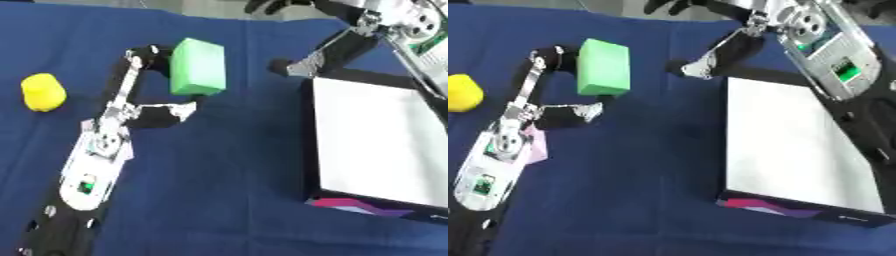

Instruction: Pick up the objects with one hand, pass them to the other hand, and then place them into the box on the other side of the table.

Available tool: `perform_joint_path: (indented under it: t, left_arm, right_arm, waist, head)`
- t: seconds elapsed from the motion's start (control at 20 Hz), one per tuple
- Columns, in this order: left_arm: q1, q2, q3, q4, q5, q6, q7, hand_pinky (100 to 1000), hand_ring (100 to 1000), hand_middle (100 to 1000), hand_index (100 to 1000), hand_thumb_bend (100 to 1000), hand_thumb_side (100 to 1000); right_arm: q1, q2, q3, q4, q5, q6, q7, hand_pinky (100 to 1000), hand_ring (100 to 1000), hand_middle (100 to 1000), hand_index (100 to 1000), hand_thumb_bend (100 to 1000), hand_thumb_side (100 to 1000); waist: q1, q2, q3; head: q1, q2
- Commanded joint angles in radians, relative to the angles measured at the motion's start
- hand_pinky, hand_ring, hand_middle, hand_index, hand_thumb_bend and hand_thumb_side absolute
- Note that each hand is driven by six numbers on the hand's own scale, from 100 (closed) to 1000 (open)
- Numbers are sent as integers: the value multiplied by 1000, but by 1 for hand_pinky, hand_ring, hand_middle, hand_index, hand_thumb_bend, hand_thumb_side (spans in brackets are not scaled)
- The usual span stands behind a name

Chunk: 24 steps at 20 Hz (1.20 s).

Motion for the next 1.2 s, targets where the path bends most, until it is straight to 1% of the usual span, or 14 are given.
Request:
perform_joint_path:
  t: [0.05,0.25,0.45,0.7,0.9,1.2]
  left_arm:
    - [-18,-17,-4,7,-12,-5,12,740,529,436,544,100,100]
    - [-22,-42,-3,32,-23,-5,22,738,526,430,543,100,100]
    - [-27,-66,-7,44,-31,-6,33,737,524,427,543,100,100]
    - [-29,-85,-8,44,-28,2,49,733,520,420,540,100,100]
    - [-32,-90,-12,38,-28,5,60,728,517,417,540,100,100]
    - [-39,-98,-19,23,-20,12,64,723,515,413,540,100,101]
  right_arm:
    - [-22,-10,-5,-4,13,-4,13,866,934,826,961,375,170]
    - [-29,-4,-3,-1,30,-8,14,866,934,824,960,409,196]
    - [-35,4,3,2,73,-17,12,865,930,821,952,440,221]
    - [-40,19,8,24,136,-11,-5,865,927,804,936,454,227]
    - [-40,28,15,38,179,-18,-5,865,923,798,932,454,250]
    - [-39,38,19,47,197,-19,6,867,927,800,935,447,252]
  waist:
    - [-2,-6,2]
    - [-2,-3,5]
    - [-4,0,9]
    - [-5,3,14]
    - [-5,6,15]
    - [-2,8,12]
  head:
    - [-5,-13]
    - [-11,-10]
    - [-17,-10]
    - [-23,-8]
    - [-22,-9]
    - [-20,-13]
